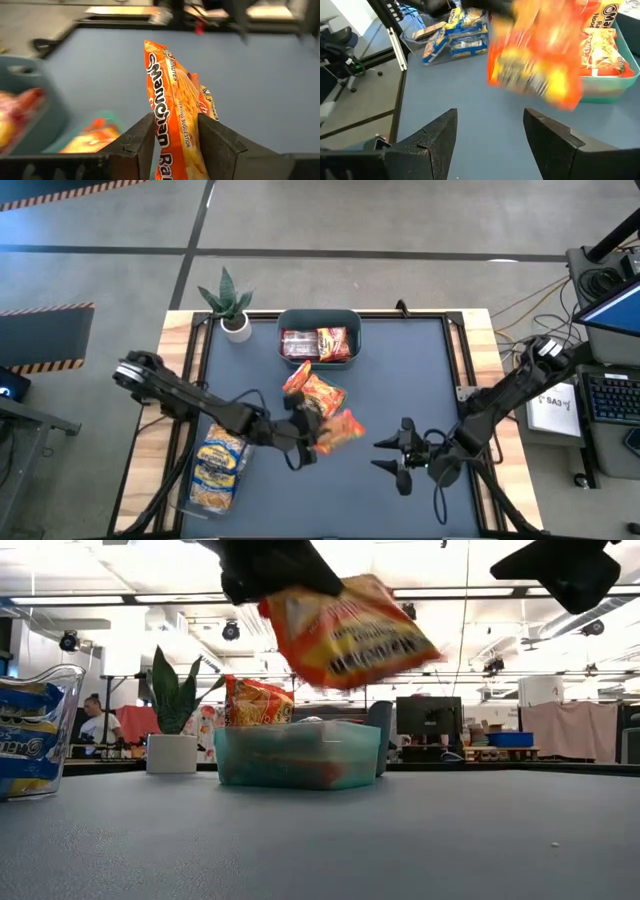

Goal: Sort Maruchan noodles
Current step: Put the orange noodle pack into the green bin

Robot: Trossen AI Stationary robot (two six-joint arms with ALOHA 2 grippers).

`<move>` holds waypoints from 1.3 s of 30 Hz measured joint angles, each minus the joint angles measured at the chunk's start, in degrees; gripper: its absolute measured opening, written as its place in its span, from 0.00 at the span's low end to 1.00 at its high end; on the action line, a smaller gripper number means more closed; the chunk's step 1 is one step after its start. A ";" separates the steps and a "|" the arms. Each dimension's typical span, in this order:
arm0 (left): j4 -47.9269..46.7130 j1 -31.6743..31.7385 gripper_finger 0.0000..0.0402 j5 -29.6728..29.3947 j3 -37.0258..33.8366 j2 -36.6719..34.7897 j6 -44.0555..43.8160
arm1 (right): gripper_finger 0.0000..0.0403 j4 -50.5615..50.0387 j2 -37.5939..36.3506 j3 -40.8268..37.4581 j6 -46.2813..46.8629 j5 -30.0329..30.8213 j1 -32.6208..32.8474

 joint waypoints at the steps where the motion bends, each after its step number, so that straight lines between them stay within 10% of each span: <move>1: -1.59 0.52 0.30 -0.92 -0.02 -1.73 -1.19 | 0.54 0.10 0.33 0.00 0.00 0.18 0.05; 10: -16.89 8.42 0.23 -8.79 -0.24 -8.61 -10.47 | 0.54 0.49 1.24 -0.02 0.00 3.01 0.03; 39: -8.19 10.43 0.21 -3.98 -1.16 -2.05 -20.15 | 0.54 -1.01 1.24 -0.15 -0.56 3.14 0.03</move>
